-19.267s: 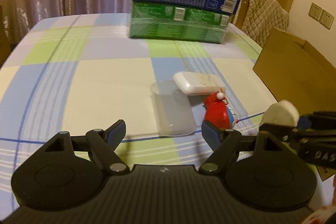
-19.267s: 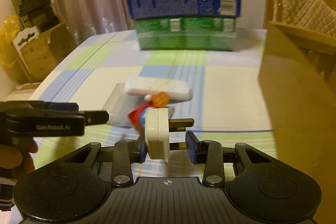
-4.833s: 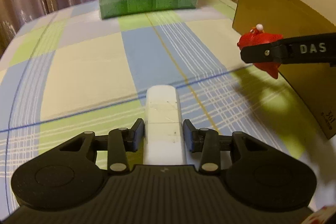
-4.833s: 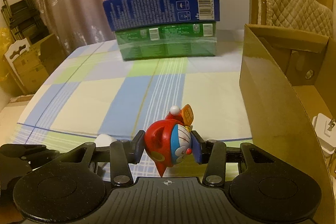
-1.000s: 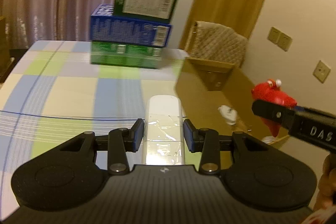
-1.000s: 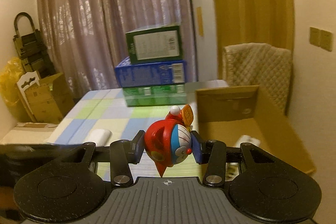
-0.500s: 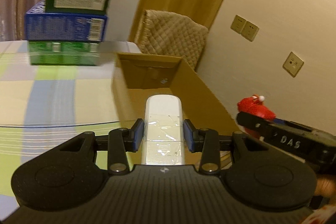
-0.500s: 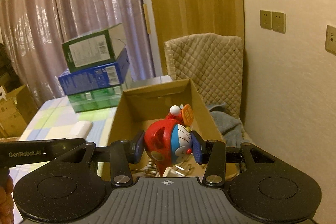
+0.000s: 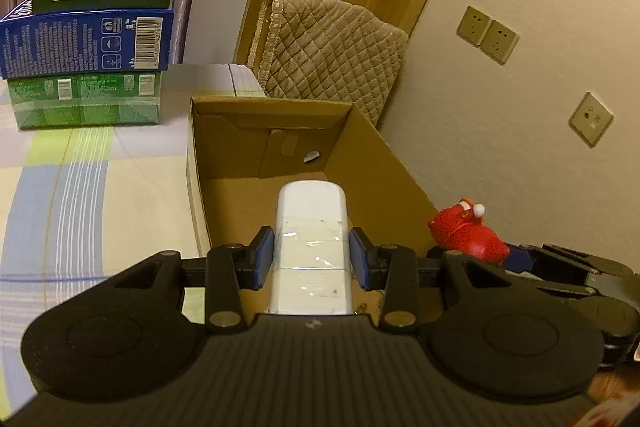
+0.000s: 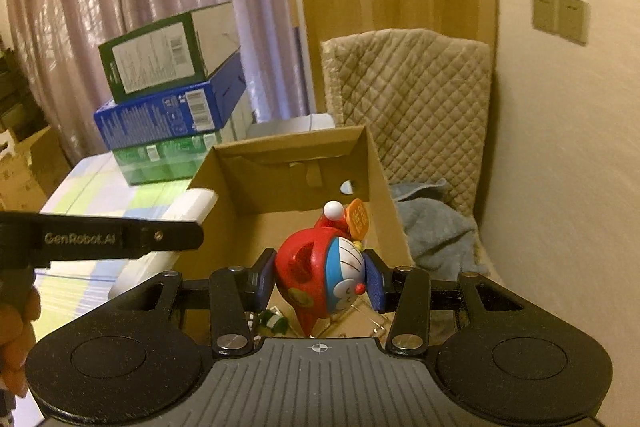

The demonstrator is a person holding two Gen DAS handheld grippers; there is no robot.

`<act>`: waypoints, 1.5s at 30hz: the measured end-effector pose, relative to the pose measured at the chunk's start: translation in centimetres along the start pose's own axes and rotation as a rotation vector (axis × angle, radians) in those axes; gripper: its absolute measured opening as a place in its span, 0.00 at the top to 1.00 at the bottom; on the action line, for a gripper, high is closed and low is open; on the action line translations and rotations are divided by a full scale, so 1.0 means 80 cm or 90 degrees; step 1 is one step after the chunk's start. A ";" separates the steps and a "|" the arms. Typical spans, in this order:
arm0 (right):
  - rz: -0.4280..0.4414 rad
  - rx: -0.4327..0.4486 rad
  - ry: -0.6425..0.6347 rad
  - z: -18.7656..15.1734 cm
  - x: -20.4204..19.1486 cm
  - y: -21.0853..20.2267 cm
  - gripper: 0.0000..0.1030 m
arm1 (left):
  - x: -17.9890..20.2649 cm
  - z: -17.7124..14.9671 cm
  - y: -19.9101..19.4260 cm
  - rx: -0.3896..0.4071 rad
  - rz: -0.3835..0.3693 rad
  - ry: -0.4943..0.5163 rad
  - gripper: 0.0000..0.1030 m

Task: Organize rigid objects
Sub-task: 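Carry the white block and Doraemon figure with both grippers over the cardboard box, then lower the block and figure into the box and open both grippers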

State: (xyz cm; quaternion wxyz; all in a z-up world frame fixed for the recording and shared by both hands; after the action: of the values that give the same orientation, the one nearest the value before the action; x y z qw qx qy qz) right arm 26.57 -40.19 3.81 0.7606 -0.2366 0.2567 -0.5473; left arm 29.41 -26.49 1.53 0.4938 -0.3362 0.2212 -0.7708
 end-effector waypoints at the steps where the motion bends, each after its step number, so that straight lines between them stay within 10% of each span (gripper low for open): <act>1: 0.001 -0.004 -0.001 0.002 0.001 0.007 0.59 | -0.002 0.004 0.006 -0.001 0.004 0.002 0.66; 45: 0.019 -0.026 -0.003 0.016 -0.018 0.049 0.59 | -0.026 0.014 0.004 0.009 0.039 0.009 0.66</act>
State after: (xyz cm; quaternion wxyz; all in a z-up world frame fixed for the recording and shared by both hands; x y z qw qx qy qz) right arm 29.82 -37.54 2.48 0.7641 -0.2498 0.2699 -0.5300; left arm 31.03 -24.72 1.48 0.5179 -0.3205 0.2289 -0.7594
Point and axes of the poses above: each gripper's, at about its wrist camera, not at the fingertips, and y roughly the way its jaws point, x to its right, z to its top, the point moved 5 cm from there along y, roughly the way its jaws point, and after that the axes turned 3 degrees about -x, right-handed, at the moved point
